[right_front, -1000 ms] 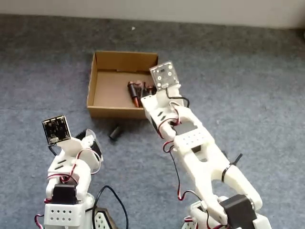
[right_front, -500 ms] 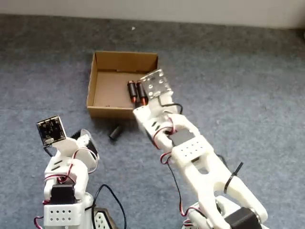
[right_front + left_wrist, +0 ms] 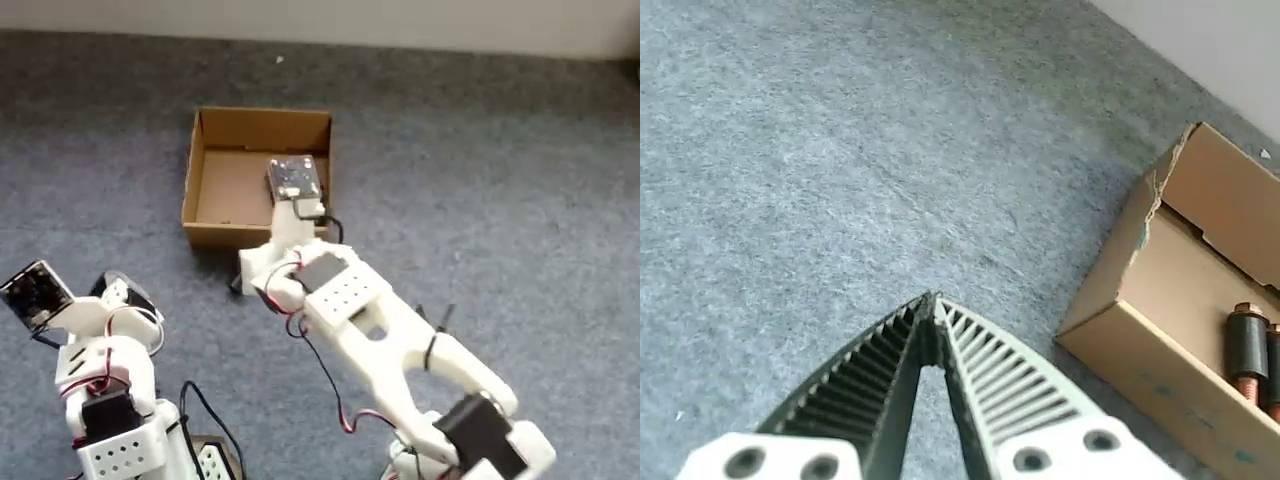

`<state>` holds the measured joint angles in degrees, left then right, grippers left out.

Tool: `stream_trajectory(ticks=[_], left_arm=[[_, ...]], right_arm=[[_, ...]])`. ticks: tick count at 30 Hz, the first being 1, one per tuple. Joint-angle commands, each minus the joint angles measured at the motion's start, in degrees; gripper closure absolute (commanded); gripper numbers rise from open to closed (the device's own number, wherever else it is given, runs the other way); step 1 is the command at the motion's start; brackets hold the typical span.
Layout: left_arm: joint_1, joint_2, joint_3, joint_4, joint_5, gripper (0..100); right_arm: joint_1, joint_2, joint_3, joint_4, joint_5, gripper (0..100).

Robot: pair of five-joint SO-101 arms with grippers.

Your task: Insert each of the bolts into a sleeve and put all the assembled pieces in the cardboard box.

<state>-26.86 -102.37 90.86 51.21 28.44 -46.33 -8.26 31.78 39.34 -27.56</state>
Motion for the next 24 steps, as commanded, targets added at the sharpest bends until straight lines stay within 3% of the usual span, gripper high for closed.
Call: stream_trajectory(ticks=[1, 11, 24], left_arm=[[-1.5, -1.7, -2.7, -0.2, 2.1, 99], [-1.5, -1.7, -2.7, -0.2, 2.1, 99], [-1.5, -1.7, -2.2, -0.2, 2.1, 99]], right_arm=[[-0.9, 6.6, -9.2, 1.9, -3.6, 84.9], [-2.3, 25.0, -32.5, 16.3, -15.5, 84.9], [-2.9, 38.2, -42.3, 18.9, -15.8, 85.0]])
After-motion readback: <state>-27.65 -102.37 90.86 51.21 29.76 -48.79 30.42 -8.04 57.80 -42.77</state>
